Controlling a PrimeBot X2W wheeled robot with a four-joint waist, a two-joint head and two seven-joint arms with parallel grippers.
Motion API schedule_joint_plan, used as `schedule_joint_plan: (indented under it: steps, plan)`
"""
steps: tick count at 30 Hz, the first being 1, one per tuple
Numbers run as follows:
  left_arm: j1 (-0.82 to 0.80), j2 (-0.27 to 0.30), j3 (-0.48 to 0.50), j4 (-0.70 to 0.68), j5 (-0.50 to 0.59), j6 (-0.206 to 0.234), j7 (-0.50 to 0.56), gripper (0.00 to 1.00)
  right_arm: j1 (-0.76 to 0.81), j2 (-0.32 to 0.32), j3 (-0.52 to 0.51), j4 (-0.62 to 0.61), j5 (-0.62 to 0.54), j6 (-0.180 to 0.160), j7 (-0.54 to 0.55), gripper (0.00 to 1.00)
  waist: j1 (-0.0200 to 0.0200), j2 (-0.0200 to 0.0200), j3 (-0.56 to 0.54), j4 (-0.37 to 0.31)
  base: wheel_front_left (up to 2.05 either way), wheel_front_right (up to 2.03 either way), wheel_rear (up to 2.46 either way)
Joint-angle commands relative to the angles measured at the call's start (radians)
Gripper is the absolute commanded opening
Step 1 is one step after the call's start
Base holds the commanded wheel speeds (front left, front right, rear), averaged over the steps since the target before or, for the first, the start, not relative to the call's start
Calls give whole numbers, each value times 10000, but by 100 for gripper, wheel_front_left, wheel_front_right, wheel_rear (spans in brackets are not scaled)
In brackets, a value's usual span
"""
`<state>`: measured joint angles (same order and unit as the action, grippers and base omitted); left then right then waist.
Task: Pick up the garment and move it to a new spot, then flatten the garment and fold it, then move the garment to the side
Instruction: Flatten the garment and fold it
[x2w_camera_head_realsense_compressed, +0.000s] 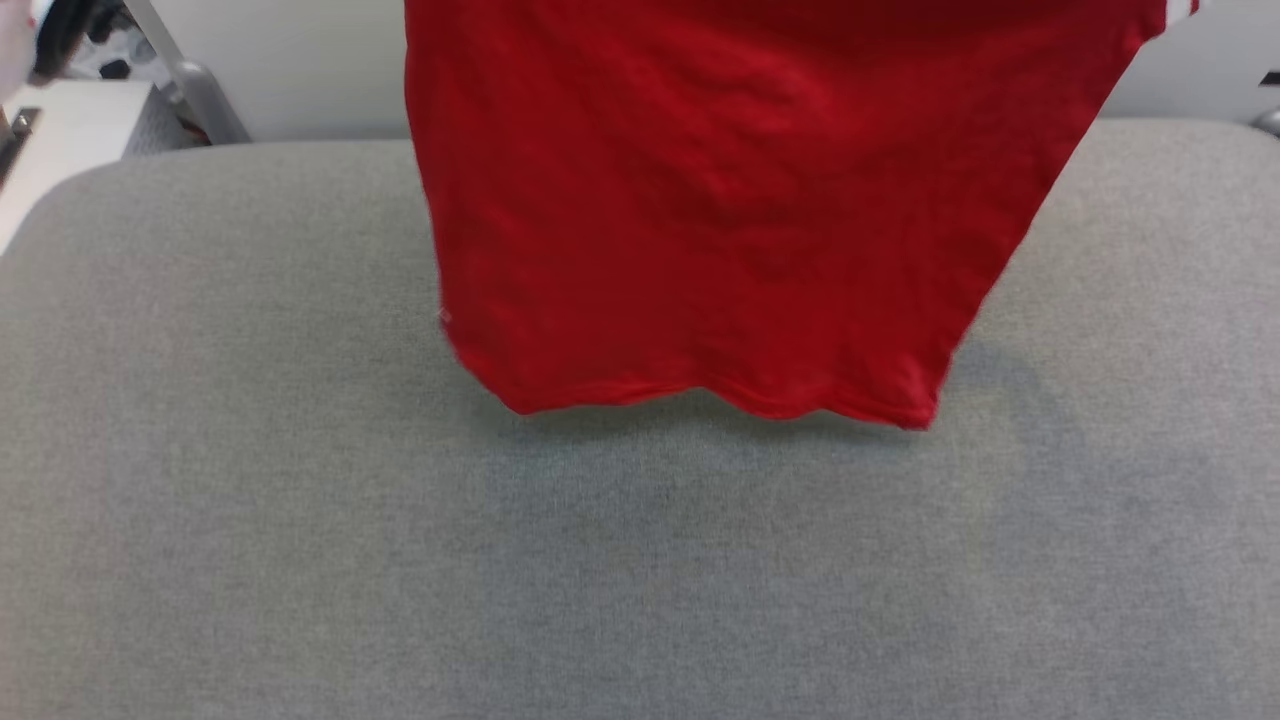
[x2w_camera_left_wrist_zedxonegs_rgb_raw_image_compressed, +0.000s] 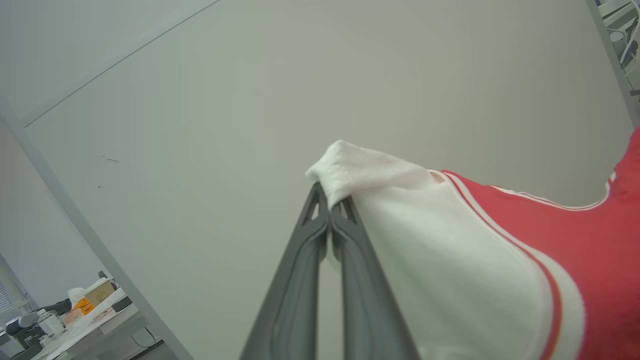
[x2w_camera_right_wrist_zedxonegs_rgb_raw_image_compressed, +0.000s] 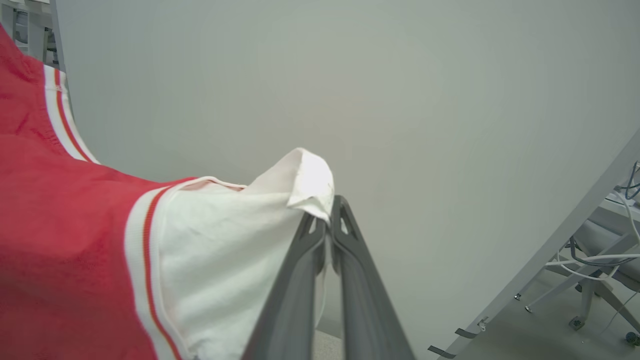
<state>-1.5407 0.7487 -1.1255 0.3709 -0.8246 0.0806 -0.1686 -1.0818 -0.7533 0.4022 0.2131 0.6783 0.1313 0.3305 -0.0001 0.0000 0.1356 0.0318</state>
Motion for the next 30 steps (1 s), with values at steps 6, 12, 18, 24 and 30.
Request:
schedule_joint_plan:
  steps: [6, 12, 18, 24, 30]
  plan:
    - [-1097, -419, 296, 889, 54, -173, 44, 0, -1844, 348, 216, 912, -562, -6, 33, 0, 1, 0, 1809, -48, 0, 0, 0]
    - [-2311, -899, 562, 2050, 265, -402, -211, 0, -3928, 993, 383, 1879, -1218, -6, -206, 0, 1, 0, 3194, -121, 0, 0, 0]
    - [-3229, -1410, 784, 3220, 453, -514, -556, 0, -5545, 1619, 628, 3063, -1798, -6, -761, 0, 1, 0, 4014, -115, 0, 0, 0]
    - [-3689, -1756, 979, 4102, 670, -743, -850, 0, -6560, 2067, 1108, 4226, -2010, -6, -1377, 0, 1, 0, 4460, -86, 0, 0, 0]
    - [-3258, -1883, 1241, 4510, 755, -973, -923, 0, -6600, 2275, 1745, 4952, -1673, -6, -1973, 0, 1, 0, 4509, -79, 0, 0, 0]
